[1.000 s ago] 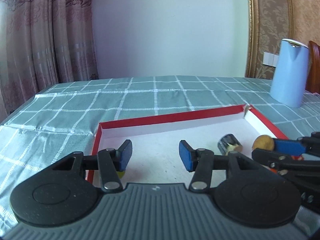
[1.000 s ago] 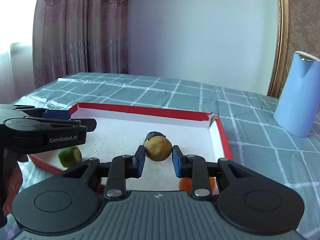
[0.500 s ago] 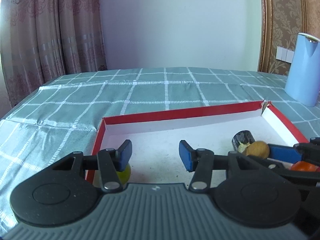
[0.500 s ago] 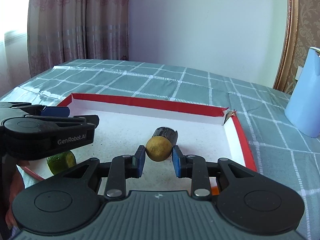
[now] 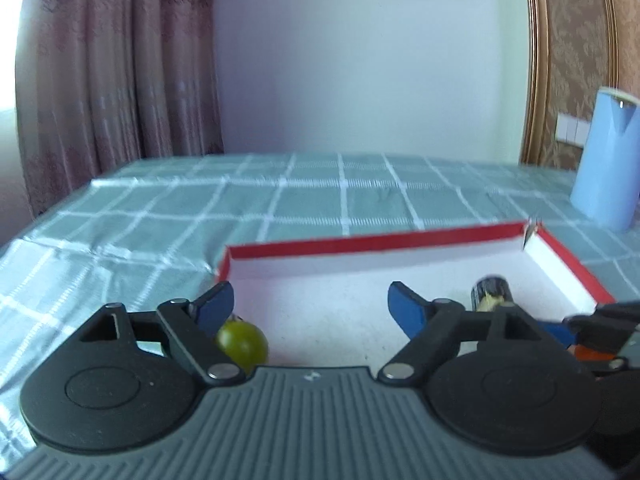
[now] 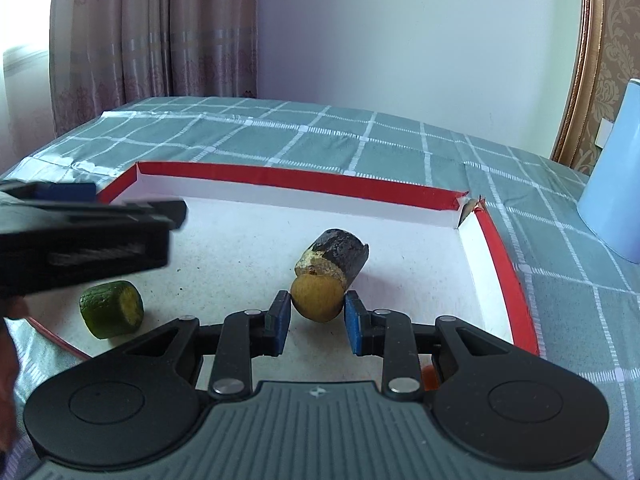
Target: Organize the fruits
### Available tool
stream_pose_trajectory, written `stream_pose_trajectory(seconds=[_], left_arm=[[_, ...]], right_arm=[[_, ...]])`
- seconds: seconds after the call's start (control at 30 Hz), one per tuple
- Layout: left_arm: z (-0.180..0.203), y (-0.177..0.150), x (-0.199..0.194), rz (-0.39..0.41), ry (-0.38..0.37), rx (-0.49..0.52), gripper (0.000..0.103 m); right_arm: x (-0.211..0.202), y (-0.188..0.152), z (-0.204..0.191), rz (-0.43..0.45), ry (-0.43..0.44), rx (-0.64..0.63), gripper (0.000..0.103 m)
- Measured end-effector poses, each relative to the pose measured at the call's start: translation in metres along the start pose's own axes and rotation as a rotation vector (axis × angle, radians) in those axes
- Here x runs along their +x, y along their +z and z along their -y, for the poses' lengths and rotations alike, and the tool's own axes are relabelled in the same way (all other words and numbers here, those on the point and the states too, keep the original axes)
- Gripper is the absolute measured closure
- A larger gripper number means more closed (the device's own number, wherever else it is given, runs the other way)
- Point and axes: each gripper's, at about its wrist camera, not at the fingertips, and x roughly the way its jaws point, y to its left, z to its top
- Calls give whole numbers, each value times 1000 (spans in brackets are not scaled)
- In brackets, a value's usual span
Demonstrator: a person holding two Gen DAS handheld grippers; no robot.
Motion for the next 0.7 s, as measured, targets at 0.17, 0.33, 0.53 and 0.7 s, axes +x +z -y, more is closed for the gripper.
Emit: stream_pose_trajectory(seconds=[0.17,0.33,0.53,0.7], left_arm=[[-5,-5,-25,8,-21,7,16],[-14,-27,-60,-5,-45,44,14],[-16,-56,-94,-16,-117,58,14],[2,-67,-96,-42,-154,110,13]], right_arm=[[-5,-1,4,-3,27,5,73],[-30,-10,21,51,15,68,41],[-55,-14,43,143,3,149,33],[-51,-21,50,122,-8,174,33]])
